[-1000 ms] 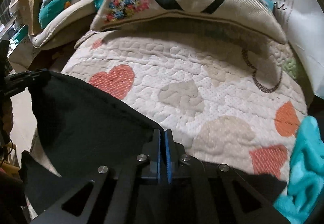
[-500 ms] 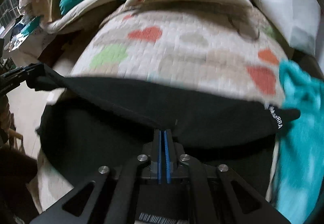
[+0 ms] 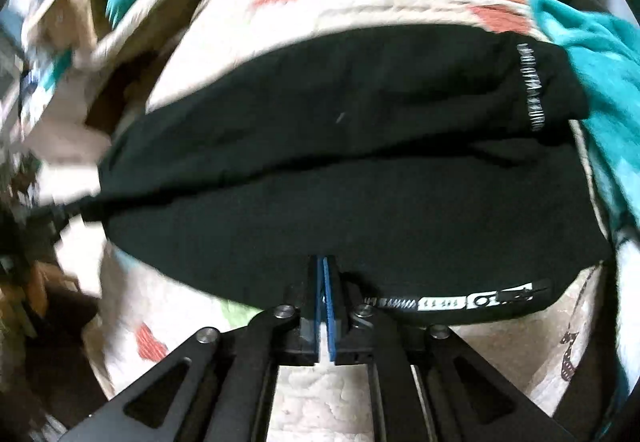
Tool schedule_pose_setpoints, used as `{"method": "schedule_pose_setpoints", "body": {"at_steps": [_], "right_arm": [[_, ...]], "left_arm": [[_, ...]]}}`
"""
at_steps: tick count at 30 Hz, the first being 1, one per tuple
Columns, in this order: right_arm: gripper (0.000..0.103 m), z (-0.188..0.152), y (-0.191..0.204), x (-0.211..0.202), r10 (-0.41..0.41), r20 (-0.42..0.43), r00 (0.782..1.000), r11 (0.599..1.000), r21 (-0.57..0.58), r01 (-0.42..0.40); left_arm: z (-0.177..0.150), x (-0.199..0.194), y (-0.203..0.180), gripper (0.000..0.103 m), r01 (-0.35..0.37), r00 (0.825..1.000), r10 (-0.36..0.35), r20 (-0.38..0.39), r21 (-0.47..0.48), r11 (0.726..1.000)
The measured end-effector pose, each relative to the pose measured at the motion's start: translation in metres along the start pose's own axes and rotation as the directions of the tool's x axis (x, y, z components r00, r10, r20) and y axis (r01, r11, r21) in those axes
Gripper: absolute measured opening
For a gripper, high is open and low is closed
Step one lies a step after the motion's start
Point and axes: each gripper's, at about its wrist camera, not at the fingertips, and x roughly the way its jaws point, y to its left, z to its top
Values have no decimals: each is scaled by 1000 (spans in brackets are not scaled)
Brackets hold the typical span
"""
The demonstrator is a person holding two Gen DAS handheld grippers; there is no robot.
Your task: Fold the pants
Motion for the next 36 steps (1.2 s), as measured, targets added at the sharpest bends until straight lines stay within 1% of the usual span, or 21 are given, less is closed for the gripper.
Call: {"method": "schedule_pose_setpoints", "body": {"at_steps": [1,3,6,8,10,13,14,16,18,19,20,21,22,23,24,26,28,30,32,33,36], "right_arm": [[39,4,-14,-7,17,35,999,997,69,-19],[60,9,-39,-19,29,100,995,981,190,-48],[60,12,-82,-32,50,174,984,918,379,-113],[60,20,-111,-37,54,212,976,851,502,-156],[60,26,-134,-37,50,246,968,789,584,-189],[60,43,-143,-33,25,256,966,757,626,-185],[60,50,-144,-31,9,250,968,758,630,-170],[60,59,-143,-21,-57,224,973,755,647,-104],[60,63,-147,-12,-84,218,972,725,683,-91],[60,61,-153,-9,-86,235,968,693,713,-111],[59,60,-155,-8,-91,250,964,675,727,-125],[45,57,-161,-9,-97,265,959,668,732,-135],[17,58,-162,-10,-97,273,957,670,729,-139],[14,57,-160,-12,-99,271,957,675,725,-136],[12,55,-158,-16,-106,275,955,685,717,-131],[10,53,-145,-32,-134,278,951,738,668,-91],[9,47,-130,-48,-159,281,946,782,621,-53],[9,38,-122,-61,-161,279,947,788,613,-47],[9,17,-117,-75,-163,268,949,779,626,-43],[9,8,-115,-80,-170,259,951,777,629,-32],[9,-16,-106,-88,-262,192,946,776,625,88]], "left_arm": [[0,0,0,19,-5,1000,5,3,-2,1000],[2,2,-2,19,-25,1000,25,6,7,1000],[5,6,-9,19,-64,998,63,7,27,998],[7,9,-10,19,-79,997,79,5,36,996],[8,12,-11,19,-88,996,88,-1,37,995],[11,15,-9,19,-89,996,89,-10,18,996],[12,16,-8,19,-87,996,87,-12,11,996],[13,18,-5,19,-84,996,84,-18,0,996],[14,20,-4,19,-83,996,82,-22,-9,997],[15,20,-4,19,-82,996,82,-22,-12,997],[16,20,-3,18,-85,996,85,-17,-17,996],[17,19,-3,17,-85,996,84,-14,-21,996],[18,17,-2,17,-82,997,82,-6,-29,996],[19,14,-1,15,-80,997,80,5,-36,996],[20,10,0,15,-78,997,79,18,-40,996],[20,3,1,10,-86,995,88,40,-38,996],[20,-5,4,10,-87,994,89,61,-38,995],[18,-12,6,10,-85,994,88,72,-38,996],[14,-15,7,10,-127,989,128,70,-19,992],[10,-14,8,10,-157,986,157,49,-7,988],[0,-2,17,10,-222,974,221,-40,-8,975]]}}
